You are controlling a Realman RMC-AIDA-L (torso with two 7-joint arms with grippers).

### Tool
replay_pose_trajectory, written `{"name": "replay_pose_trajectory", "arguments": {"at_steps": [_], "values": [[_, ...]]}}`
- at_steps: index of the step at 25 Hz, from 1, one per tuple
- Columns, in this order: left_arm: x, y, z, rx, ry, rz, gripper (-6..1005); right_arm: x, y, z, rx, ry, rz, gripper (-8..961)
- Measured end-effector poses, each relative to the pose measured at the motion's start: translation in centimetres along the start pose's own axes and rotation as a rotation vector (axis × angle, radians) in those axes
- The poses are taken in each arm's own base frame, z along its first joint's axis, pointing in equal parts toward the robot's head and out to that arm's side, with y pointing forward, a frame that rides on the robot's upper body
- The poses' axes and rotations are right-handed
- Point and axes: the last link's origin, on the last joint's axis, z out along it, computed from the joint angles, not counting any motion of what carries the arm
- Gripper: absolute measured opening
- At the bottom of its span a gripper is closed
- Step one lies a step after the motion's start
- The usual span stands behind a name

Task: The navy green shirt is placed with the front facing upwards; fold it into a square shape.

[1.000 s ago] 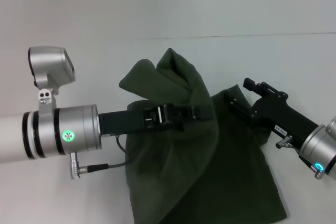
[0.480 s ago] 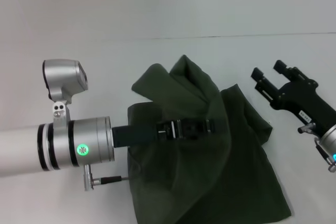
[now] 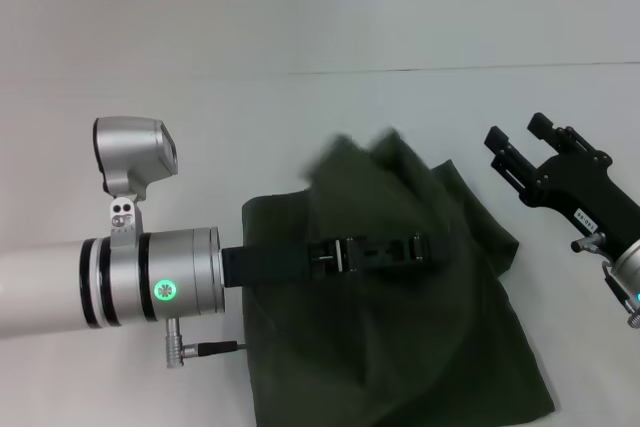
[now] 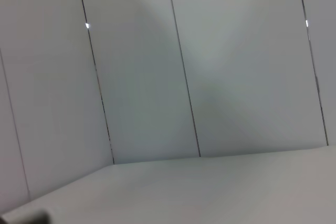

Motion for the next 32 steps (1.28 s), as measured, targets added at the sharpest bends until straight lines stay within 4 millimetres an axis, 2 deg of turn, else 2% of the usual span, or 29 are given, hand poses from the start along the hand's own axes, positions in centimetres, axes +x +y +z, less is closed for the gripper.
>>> {"name": "replay_pose_trajectory", "arguments": {"at_steps": [3,5,8,15,19,23,27,32], "values": [[0.1,0.0,-0.2,0.004,0.000,0.003,475,0.0,0.0,0.0,0.000,-0.002,0.000,692],[0.6,-0.2,-0.9,0.026,0.014,0.027,706,0.0,0.0,0.0,0.001,-0.003,0.001,692],[0.9,-0.3,-1.5,0.042,0.026,0.045,773,0.0,0.0,-0.1,0.001,-0.006,0.002,692],[2.5,0.6,-6.9,0.096,0.177,0.202,928,-1.4,-0.6,-0.9,-0.036,-0.071,0.060,692],[2.3,0.6,-9.7,0.155,0.257,0.273,947,-3.6,-1.5,-1.5,-0.181,-0.065,0.135,693],[1.8,0.3,-12.9,0.248,0.349,0.338,954,-7.1,-2.5,-1.4,-0.332,0.003,0.193,693],[0.9,0.4,-15.4,0.340,0.357,0.475,949,-10.9,-3.0,0.2,-0.440,0.173,0.170,694],[-0.5,0.2,-17.1,0.431,0.357,0.592,937,-15.2,-1.8,2.9,-0.512,0.442,0.096,687]]}}
